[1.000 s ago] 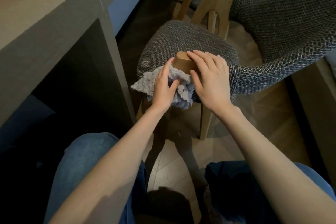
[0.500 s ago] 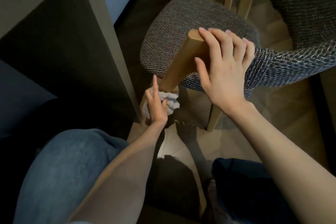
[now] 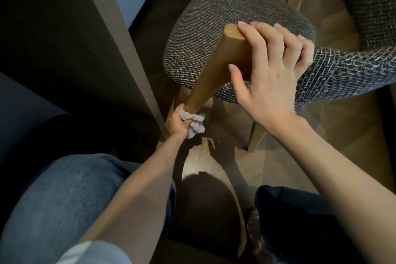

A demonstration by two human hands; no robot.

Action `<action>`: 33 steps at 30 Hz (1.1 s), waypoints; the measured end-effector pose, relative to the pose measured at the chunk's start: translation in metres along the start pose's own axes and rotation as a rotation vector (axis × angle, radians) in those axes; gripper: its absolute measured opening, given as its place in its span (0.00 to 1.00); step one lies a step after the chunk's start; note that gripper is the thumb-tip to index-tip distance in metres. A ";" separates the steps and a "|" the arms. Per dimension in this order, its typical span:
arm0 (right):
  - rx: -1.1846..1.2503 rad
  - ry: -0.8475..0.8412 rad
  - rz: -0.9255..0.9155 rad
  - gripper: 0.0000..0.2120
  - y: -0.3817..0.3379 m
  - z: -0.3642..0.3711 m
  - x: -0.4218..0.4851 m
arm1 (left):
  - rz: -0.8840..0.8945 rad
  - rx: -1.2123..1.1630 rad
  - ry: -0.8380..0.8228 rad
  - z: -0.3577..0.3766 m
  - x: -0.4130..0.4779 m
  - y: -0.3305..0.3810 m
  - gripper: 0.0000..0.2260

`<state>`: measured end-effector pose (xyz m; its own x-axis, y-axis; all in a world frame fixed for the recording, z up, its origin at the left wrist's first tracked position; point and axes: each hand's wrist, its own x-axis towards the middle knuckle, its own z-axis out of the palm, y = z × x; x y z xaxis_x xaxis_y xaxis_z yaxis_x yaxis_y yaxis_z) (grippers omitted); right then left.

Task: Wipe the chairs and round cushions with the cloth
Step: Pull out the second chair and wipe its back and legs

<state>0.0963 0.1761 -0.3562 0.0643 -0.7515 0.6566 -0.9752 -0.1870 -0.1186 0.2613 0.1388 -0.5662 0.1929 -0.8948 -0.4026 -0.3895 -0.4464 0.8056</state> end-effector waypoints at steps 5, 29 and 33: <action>0.004 -0.017 0.011 0.27 -0.003 -0.003 0.000 | 0.243 -0.162 0.195 0.000 -0.039 0.028 0.22; -0.002 0.080 0.020 0.26 -0.003 0.010 0.000 | 0.097 0.094 0.084 0.011 -0.012 0.002 0.26; 0.012 0.093 0.012 0.26 -0.002 0.013 -0.001 | -0.053 0.124 -0.028 0.008 0.005 -0.013 0.24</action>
<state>0.1006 0.1689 -0.3660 0.0322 -0.6920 0.7211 -0.9731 -0.1865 -0.1356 0.2605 0.1396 -0.5819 0.1918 -0.8689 -0.4562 -0.4885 -0.4877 0.7235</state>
